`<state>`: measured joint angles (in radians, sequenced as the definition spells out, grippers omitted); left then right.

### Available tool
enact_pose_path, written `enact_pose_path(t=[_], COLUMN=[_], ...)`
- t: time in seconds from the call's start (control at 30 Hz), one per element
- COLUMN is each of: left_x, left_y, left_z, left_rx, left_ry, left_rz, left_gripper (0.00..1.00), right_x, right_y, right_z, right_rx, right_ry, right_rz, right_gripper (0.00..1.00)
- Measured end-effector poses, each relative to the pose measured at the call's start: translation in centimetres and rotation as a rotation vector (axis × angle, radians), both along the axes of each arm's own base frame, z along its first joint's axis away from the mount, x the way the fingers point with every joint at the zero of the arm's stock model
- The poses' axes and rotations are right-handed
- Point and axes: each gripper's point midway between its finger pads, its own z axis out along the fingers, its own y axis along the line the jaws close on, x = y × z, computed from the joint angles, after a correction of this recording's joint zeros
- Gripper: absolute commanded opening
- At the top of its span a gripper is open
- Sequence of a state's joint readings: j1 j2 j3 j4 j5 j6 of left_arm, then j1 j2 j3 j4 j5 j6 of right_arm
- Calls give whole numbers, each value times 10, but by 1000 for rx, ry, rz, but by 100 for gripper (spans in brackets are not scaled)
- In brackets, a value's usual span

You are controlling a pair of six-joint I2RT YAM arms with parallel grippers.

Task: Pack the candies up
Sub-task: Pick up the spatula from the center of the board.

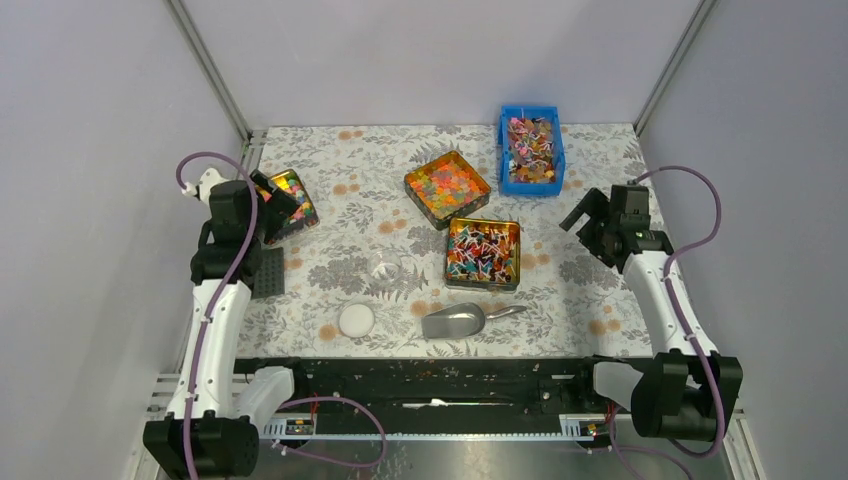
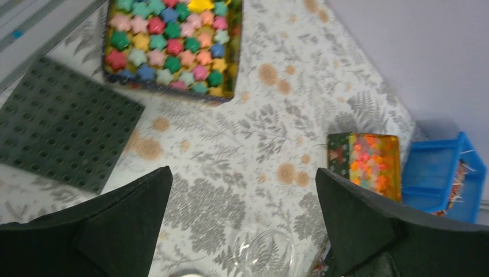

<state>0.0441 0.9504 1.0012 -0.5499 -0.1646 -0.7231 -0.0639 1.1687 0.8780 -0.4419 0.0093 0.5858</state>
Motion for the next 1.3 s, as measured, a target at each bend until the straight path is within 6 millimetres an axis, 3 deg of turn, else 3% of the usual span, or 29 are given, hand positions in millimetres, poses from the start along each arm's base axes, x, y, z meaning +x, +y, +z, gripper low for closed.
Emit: enact_pose_path(t=[0.13, 0.3, 0.4, 0.5, 0.67, 0.77, 1.0, 1.3], left_x=[-16, -27, -36, -51, -97, -124, -165, -196], left_y=[0, -32, -64, -96, -177, -211, -265, -338], left_z=[-14, -21, -29, -48, -75, -80, -104, -143], left_rx=[24, -43, -157, -251, -338, -347, -329, -219], left_ry=[79, 120, 143, 216, 383, 450, 599, 821], left_rz=[-33, -219, -343, -458, -761, -900, -1083, -1239], left_gripper=[99, 99, 99, 99, 99, 99, 98, 92], right_x=[-8, -27, -45, -62, -84, -95, -114, -150], right_y=[11, 24, 33, 39, 42, 42, 43, 31], right_z=[9, 12, 7, -1, -13, -15, -12, -41], right_rx=[52, 105, 141, 171, 180, 175, 163, 126], right_ry=[-14, 8, 27, 61, 146, 177, 164, 376], right_rz=[27, 72, 96, 116, 128, 138, 148, 78], right_gripper=[99, 99, 99, 99, 99, 99, 98, 98])
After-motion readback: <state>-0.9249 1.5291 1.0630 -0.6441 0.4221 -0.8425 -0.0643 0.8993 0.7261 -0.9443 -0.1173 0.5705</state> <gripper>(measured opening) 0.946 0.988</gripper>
